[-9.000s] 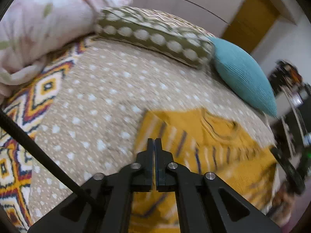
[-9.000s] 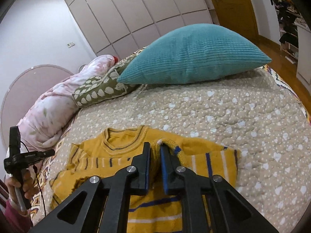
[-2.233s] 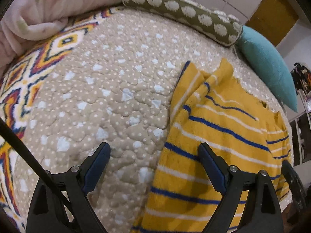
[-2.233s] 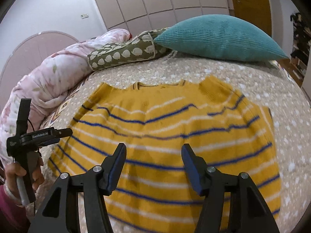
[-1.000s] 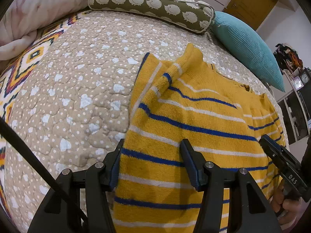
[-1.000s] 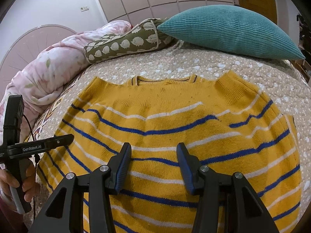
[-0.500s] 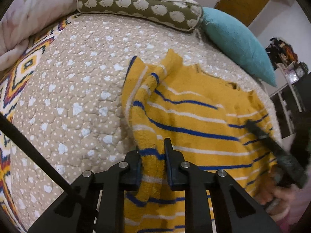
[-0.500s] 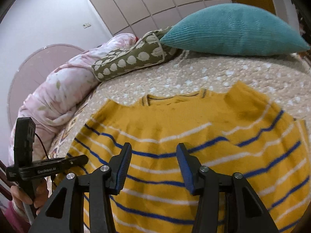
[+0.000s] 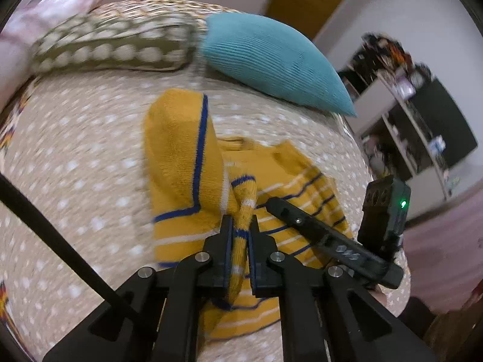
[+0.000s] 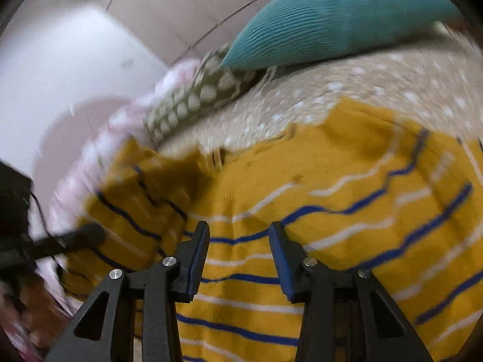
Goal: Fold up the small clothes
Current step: 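Fold the held side edge over the body with the left gripper while the right tool approaches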
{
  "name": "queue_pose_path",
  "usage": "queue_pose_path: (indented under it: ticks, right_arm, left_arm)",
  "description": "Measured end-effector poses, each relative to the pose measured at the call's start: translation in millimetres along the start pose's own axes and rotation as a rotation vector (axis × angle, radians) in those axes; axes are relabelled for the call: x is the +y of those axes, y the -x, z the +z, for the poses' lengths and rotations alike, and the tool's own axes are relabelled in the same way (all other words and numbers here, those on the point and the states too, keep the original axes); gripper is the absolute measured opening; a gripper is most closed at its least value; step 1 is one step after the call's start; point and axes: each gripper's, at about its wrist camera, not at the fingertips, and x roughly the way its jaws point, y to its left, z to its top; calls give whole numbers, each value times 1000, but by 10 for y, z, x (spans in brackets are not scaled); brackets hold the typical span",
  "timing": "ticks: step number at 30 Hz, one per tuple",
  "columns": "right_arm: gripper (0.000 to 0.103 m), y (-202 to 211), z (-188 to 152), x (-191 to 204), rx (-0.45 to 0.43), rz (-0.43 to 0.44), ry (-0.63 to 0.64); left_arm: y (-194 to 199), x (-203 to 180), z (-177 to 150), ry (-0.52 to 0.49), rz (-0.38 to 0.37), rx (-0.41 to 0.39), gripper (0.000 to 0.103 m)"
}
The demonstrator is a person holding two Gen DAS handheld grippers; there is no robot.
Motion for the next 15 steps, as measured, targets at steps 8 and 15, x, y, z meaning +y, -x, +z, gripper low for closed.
queue_pose_path:
  ticks: [8,15]
  right_arm:
    - [76,210,59,-405,-73,309,-275]
    - [83,150,149,-311,-8,350,-274]
  left_arm:
    - [-410,-287,-218,-38,-32,104,5]
    - [-471,-218,-613,-29,-84,131,6]
